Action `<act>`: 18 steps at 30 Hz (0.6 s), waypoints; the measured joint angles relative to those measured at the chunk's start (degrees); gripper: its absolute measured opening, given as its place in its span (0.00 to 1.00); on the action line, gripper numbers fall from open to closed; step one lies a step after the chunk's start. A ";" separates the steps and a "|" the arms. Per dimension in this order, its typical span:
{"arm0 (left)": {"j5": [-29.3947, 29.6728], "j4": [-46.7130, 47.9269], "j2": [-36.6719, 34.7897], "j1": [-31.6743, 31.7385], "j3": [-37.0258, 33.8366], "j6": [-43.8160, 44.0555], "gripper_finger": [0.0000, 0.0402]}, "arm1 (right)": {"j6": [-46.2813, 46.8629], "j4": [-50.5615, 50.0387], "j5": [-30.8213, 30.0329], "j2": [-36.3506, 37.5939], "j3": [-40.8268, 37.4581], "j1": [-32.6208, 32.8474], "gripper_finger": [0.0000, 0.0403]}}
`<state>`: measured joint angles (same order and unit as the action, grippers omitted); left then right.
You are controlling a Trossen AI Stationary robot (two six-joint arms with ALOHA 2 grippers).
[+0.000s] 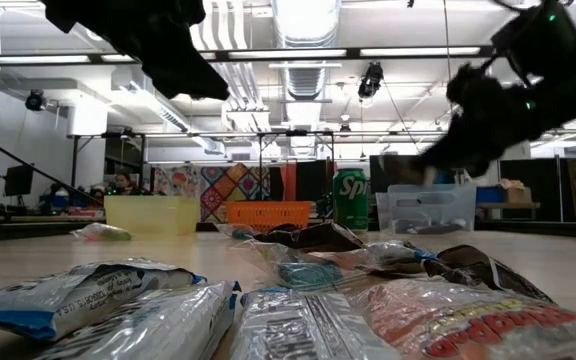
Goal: Organize candy in baskets
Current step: Put the brown chocolate into the transparent bin
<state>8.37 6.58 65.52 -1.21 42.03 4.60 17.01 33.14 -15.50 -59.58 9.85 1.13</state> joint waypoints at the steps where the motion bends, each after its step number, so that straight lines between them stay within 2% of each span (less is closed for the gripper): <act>1: 0.01 -0.54 0.00 0.00 -0.27 0.00 0.26 | -0.55 2.04 -0.30 0.43 0.00 0.00 0.02; 3: 0.01 -1.19 0.00 0.00 -0.88 0.00 0.26 | -1.87 4.97 -2.81 1.16 0.23 0.00 0.02; 7: 0.03 -2.40 0.00 0.00 -1.45 0.46 0.26 | -4.11 0.64 -14.67 2.33 4.99 -0.35 0.02; 9: 0.03 -2.63 0.00 0.00 -1.45 0.59 0.26 | -4.63 -6.42 -21.38 2.41 9.00 -1.27 0.02; 13: 0.01 -3.13 0.00 0.00 -1.45 0.68 0.26 | -1.96 -26.65 -33.37 0.98 19.07 -5.22 0.02; 15: 0.01 -3.12 0.00 0.00 -1.45 0.69 0.26 | 1.42 -37.15 -35.58 -0.36 24.00 -8.42 0.02; 18: 0.01 -3.14 0.00 0.00 -1.45 0.90 0.26 | 6.51 -49.94 -35.13 -2.98 30.09 -14.38 0.02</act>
<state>8.38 3.44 65.52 -1.21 40.58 5.50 23.53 -16.79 -50.63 -62.56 39.94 -13.25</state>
